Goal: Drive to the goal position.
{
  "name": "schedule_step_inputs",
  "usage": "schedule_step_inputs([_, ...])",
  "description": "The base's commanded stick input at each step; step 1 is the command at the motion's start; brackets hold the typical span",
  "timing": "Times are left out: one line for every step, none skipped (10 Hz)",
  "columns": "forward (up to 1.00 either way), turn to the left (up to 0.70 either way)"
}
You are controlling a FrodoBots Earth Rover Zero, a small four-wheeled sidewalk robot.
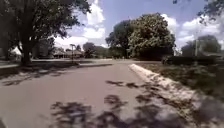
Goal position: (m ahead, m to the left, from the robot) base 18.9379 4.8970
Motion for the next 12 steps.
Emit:
schedule_step_inputs([0.70, 0.00])
schedule_step_inputs([0.70, 0.00])
schedule_step_inputs([0.70, 0.00])
schedule_step_inputs([0.70, 0.00])
schedule_step_inputs([0.70, 0.00])
schedule_step_inputs([0.70, 0.00])
schedule_step_inputs([0.70, 0.00])
schedule_step_inputs([0.70, 0.00])
schedule_step_inputs([0.70, 0.00])
schedule_step_inputs([0.70, 0.00])
schedule_step_inputs([0.70, 0.00])
schedule_step_inputs([0.70, 0.00])
